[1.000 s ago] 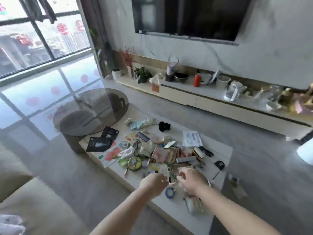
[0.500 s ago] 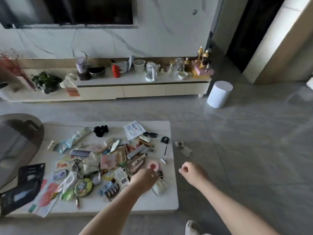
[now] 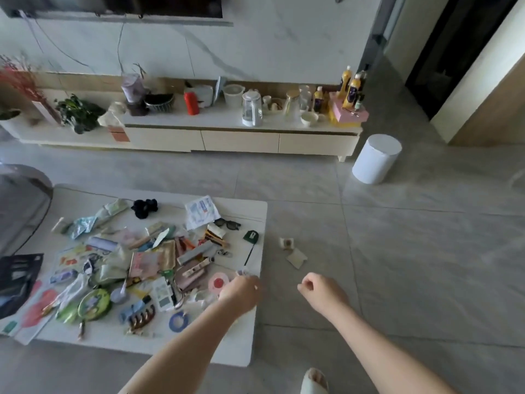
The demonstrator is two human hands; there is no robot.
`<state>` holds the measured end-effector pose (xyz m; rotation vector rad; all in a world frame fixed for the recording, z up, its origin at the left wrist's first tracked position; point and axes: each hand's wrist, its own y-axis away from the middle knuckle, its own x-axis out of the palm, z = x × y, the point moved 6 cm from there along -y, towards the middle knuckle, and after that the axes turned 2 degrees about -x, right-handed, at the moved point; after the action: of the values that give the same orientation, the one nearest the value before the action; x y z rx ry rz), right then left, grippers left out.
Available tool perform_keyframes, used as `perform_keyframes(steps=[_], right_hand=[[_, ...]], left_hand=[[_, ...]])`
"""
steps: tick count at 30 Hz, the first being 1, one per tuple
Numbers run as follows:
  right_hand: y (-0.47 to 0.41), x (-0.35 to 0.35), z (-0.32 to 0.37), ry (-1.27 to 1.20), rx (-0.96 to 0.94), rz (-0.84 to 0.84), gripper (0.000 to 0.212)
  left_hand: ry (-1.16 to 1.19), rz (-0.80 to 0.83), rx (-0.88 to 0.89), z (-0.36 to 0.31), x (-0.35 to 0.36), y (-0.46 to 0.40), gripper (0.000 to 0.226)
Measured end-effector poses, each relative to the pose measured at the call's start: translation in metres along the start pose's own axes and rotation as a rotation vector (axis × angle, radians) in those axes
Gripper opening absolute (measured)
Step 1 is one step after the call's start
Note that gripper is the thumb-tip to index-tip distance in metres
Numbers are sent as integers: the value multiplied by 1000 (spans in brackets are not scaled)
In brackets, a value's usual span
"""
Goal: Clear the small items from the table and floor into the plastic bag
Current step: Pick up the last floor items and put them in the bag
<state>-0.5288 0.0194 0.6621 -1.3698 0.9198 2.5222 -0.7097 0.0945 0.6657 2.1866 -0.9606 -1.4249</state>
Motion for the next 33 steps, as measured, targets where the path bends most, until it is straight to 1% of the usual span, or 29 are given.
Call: perform_keyframes(steps=[1,2,4,7,9,17,19,25,29,33], right_hand=[[-8,-7,-9,2,-11,12,23],[-17,-13,-19,1,-18,26,23],[-31,-22,-36,5,-27,58,22],[-47,-36,-55,5,-20,75,21],[-57,-41,-66,-5,-4,85,21],[-105,-58,-85,-24,35,143,21],[-123,-66,-87,-17,39,143,21],[-197,-86,-92,5,62,137,20],[-246,-85,-91,29,92,163,22],[-293,-78,-87,31,81,191,21]], left_hand=[[34,3,-50,-10,6,-4,37],[34,-34,-62,-21,11,-12,34],[-20,-78,-71,-43,18,-22,30],[39,-52,-119,-66,28,-29,31],[58,-36,-116,-81,30,-33,30],[-1,1,-91,-119,26,-86,29],[-19,18,-92,-128,23,-105,30],[38,67,-103,-152,7,-180,30],[95,43,-85,-167,-6,-234,30],[144,32,-94,-175,-10,-285,31]])
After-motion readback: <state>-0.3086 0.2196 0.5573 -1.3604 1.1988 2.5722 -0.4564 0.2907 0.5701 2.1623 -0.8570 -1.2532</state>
